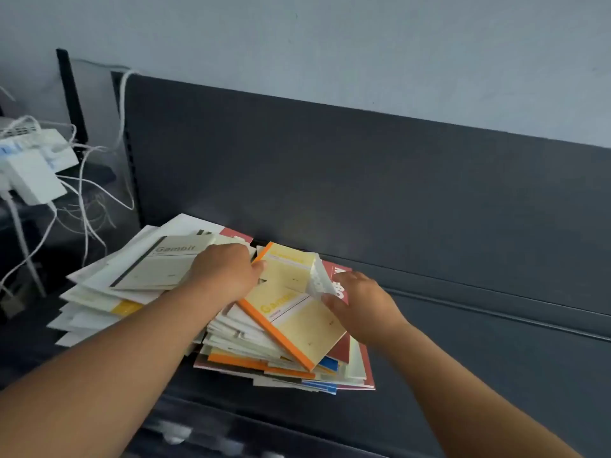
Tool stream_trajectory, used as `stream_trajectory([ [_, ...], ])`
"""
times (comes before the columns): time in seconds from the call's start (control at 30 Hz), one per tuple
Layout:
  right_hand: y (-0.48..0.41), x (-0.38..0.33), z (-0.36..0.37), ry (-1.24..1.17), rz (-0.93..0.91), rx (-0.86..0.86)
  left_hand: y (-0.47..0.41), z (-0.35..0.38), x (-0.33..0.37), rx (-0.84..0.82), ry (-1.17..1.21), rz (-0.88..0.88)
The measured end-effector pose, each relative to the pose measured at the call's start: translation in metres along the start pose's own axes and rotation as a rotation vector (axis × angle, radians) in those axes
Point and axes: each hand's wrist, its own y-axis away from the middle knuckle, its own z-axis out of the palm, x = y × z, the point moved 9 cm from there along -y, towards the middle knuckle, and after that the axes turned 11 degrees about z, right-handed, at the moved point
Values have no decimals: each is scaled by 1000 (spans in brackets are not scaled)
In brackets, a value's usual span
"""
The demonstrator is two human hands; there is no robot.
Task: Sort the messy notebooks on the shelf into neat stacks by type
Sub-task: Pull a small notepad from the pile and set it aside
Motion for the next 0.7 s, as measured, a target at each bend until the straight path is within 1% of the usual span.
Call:
stream_trajectory([
  [0.1,-8,4,1,21,-26,-13,-6,15,-8,-53,68,-109],
  [0.23,-15,9,6,-5,-44,-52,-9,23,-8,-71,135,-180],
  [0.33,-18,11,8,-20,-58,-54,-8,17,-11,-6,256,-236],
  [0.4,-19,13,6,-35,-64,-43,-4,10,-8,76,352,-255],
  [0.47,-19,13,2,-97,-66,-33,-1,5,-5,181,569,-281],
  [0.53,-21,16,-2,-240,-25,-55,3,3,3,266,853,-316],
  [0.57,-24,20,-2,-330,19,-64,4,2,8,289,954,-320],
  [0.63,-30,32,-6,-565,141,-77,6,-1,25,287,1092,-304],
  [0.7,-32,49,-3,-883,330,-165,10,-1,47,234,1164,-280],
])
